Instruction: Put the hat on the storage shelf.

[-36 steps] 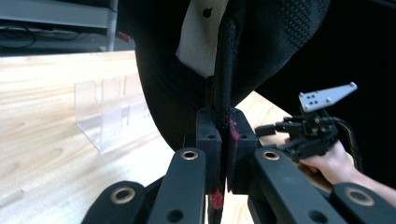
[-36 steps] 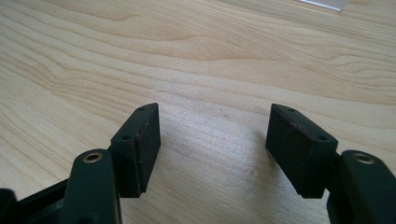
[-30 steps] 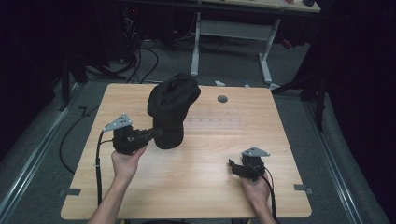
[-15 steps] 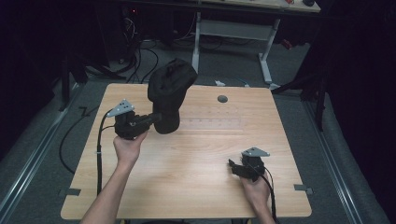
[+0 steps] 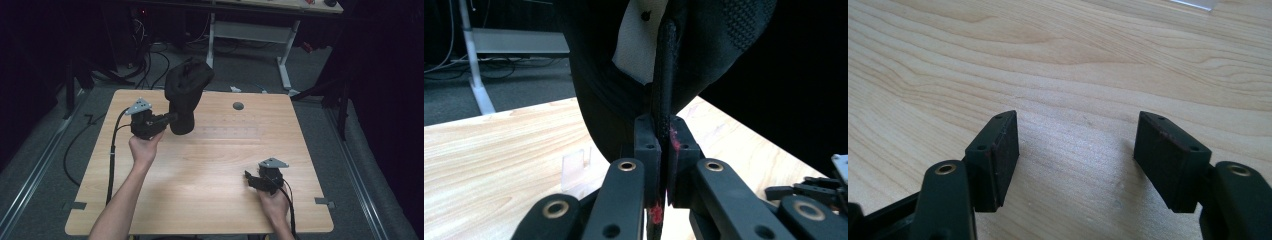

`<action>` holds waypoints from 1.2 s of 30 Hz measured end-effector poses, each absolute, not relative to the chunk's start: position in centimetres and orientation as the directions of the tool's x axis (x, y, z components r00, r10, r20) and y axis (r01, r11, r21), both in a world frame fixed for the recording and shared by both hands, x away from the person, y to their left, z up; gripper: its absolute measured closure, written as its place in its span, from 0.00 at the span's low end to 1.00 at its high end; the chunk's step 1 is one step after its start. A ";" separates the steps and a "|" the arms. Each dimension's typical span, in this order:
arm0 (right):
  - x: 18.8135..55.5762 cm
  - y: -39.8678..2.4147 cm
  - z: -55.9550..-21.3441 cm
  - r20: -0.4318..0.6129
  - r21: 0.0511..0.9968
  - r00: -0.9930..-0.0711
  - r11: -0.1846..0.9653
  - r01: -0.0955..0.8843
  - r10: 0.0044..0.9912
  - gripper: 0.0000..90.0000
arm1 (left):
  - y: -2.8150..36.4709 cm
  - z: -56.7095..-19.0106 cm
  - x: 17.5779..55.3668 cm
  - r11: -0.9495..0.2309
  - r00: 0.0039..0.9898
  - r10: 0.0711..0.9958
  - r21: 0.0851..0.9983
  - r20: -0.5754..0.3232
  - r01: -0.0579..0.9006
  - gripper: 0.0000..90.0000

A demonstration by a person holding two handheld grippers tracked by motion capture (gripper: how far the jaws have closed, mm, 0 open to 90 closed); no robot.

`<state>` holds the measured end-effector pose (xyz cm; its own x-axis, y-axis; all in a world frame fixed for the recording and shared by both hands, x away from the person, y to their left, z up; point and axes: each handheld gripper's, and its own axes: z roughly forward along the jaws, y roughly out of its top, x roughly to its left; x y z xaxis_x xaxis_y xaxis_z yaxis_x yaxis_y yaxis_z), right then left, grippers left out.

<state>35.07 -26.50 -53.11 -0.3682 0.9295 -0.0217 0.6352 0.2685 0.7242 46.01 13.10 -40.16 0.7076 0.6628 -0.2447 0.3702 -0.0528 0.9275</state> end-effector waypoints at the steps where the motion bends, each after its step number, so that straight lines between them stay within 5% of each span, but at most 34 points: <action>1: 35.1 -26.5 -53.1 -0.021 0.724 -0.368 0.268 0.635 0.930 0.38 | 13.1 -40.2 46.0 -0.053 0.708 0.663 0.927 -0.245 0.370 0.96; 24: 35.0 -26.4 -53.1 -0.020 0.725 -0.370 0.268 0.635 0.929 0.38 | 11.2 -42.5 48.0 -0.105 0.683 0.703 0.920 -0.199 0.377 0.96; 36: 35.0 -26.4 -53.1 -0.020 0.725 -0.370 0.269 0.635 0.929 0.38 | 11.5 -44.3 48.4 -0.078 0.668 0.699 0.900 -0.257 0.428 0.95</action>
<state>35.04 -26.44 -53.13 -0.3704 0.9287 -0.0198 0.6346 0.2685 0.7247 48.42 11.54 -44.30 0.6678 0.6986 -0.2571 0.4279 -0.0775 0.9005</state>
